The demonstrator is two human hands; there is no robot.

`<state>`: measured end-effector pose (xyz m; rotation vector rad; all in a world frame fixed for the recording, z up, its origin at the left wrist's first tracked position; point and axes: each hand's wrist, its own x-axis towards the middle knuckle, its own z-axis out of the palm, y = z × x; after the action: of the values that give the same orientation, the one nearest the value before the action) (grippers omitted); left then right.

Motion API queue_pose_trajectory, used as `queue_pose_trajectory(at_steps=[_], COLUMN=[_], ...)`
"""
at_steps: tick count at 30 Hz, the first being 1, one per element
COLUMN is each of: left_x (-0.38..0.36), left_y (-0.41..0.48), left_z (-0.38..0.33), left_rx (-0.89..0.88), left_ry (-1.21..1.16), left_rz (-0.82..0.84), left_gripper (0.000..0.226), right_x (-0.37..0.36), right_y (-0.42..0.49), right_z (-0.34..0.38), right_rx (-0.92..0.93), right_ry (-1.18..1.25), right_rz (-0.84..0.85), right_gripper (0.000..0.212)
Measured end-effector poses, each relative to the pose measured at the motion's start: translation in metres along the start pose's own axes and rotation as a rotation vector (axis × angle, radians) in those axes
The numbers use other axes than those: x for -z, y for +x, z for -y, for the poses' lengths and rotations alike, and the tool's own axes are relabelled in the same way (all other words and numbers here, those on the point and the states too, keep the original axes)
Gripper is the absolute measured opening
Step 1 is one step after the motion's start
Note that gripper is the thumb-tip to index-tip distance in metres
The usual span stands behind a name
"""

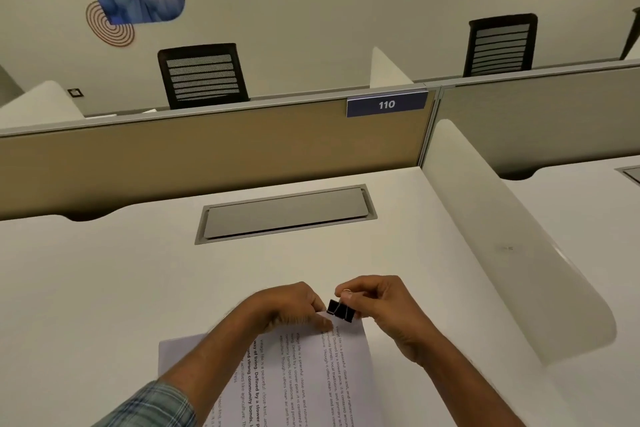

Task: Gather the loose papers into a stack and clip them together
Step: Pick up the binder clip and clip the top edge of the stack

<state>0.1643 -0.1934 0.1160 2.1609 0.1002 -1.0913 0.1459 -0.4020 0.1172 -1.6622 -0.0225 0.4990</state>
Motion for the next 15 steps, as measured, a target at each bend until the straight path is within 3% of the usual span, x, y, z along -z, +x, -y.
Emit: queue_pose_trajectory(at_steps=[15], left_x=[0.014], left_y=[-0.034], left_z=[0.020], left_rx=[-0.025], left_ry=[-0.031], left_rz=[-0.012], left_gripper=[0.028], right_x=[-0.030], right_y=[0.014], right_z=[0.023], right_rx=[0.018], right_ry=[0.111], right_rz=[0.017], right_gripper=[0.016])
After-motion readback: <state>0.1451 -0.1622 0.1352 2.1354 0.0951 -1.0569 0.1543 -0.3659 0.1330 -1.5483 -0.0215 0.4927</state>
